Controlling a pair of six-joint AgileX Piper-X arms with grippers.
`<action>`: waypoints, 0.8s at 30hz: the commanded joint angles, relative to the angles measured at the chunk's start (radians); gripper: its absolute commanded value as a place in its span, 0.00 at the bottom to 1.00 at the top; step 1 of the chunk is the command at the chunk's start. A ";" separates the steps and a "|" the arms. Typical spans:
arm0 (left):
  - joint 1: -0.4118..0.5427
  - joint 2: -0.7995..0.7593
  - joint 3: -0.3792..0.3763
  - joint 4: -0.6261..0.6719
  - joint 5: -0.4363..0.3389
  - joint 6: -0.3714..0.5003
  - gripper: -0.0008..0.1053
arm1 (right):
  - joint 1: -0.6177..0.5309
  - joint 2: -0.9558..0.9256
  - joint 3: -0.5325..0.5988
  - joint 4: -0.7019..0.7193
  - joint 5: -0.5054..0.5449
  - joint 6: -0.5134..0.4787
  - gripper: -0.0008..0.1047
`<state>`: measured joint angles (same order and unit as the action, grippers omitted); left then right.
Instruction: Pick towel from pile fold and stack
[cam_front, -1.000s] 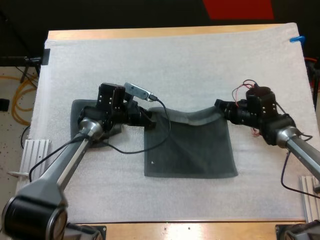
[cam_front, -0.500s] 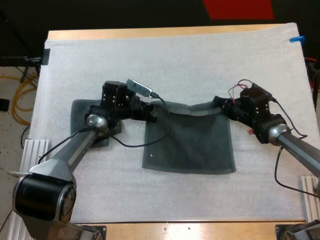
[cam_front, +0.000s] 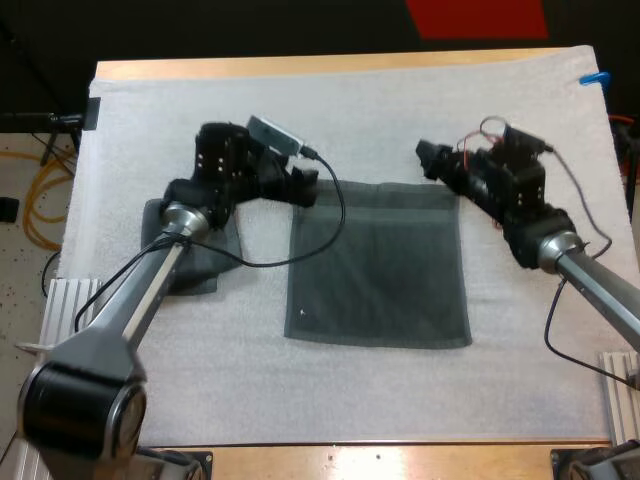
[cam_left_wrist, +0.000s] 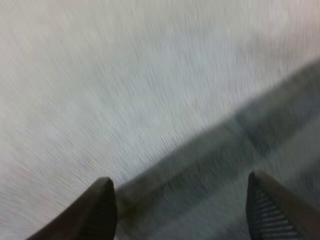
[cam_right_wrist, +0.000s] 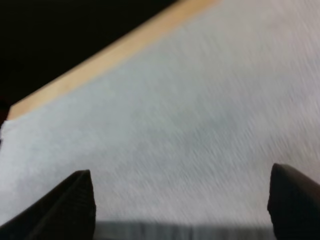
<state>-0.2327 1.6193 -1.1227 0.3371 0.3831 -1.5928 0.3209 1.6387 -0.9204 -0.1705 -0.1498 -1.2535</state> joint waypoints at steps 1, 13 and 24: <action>0.000 -0.063 -0.026 0.025 -0.060 0.025 0.53 | -0.004 -0.042 -0.043 0.038 -0.012 -0.057 0.67; 0.000 -0.465 -0.029 0.237 -0.103 0.048 0.56 | -0.004 -0.373 -0.115 0.478 0.001 -0.188 0.67; 0.000 -0.719 -0.024 0.650 -0.067 -0.071 0.68 | -0.002 -0.728 -0.115 0.945 0.092 -0.195 0.67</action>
<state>-0.2327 0.9113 -1.1446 0.9473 0.3068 -1.6444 0.3209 0.9243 -1.0276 0.7203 -0.0744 -1.4361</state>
